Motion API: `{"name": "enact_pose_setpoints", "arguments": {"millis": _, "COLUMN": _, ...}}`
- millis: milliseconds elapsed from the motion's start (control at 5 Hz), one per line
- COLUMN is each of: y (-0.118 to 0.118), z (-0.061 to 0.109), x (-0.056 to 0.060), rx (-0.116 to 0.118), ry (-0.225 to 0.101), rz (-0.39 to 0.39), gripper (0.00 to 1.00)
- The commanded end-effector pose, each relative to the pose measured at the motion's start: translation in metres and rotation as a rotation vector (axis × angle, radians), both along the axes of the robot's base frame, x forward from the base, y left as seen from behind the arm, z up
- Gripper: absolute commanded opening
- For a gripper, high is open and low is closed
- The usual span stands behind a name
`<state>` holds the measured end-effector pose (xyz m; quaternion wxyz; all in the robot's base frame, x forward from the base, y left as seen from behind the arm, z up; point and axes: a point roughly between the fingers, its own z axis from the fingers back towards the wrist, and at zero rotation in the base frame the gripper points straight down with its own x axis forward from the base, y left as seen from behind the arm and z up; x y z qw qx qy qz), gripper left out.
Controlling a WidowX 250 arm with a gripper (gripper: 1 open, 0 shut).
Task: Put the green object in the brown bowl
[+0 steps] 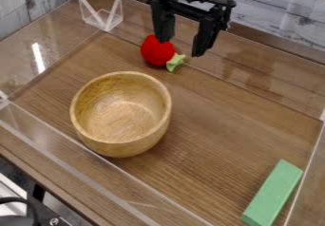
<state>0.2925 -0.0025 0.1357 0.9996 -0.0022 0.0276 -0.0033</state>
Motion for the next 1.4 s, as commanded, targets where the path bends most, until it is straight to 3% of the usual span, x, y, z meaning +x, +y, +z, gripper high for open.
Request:
{"name": "enact_pose_setpoints", "arguments": {"millis": 0, "y": -0.004, "z": -0.003, "x": -0.005, "rx": -0.006, "ry": 0.025, "rz": -0.018, "gripper": 1.0}}
{"name": "enact_pose_setpoints", "arguments": {"millis": 200, "y": 0.004, "z": -0.014, "x": -0.014, "rx": -0.012, "ry": 0.046, "rz": -0.066, "gripper": 1.0}}
{"name": "enact_pose_setpoints", "arguments": {"millis": 400, "y": 0.0, "z": -0.018, "x": -0.026, "rx": -0.024, "ry": 0.039, "rz": -0.143, "gripper": 1.0}}
{"name": "enact_pose_setpoints", "arguments": {"millis": 800, "y": 0.012, "z": -0.029, "x": -0.032, "rx": -0.038, "ry": 0.064, "rz": -0.209, "gripper": 1.0}}
{"name": "enact_pose_setpoints", "arguments": {"millis": 1000, "y": -0.001, "z": -0.036, "x": -0.042, "rx": -0.047, "ry": 0.074, "rz": -0.199, "gripper": 1.0}}
{"name": "enact_pose_setpoints", "arguments": {"millis": 1200, "y": -0.04, "z": -0.038, "x": -0.052, "rx": -0.047, "ry": 0.051, "rz": -0.216, "gripper": 1.0}}
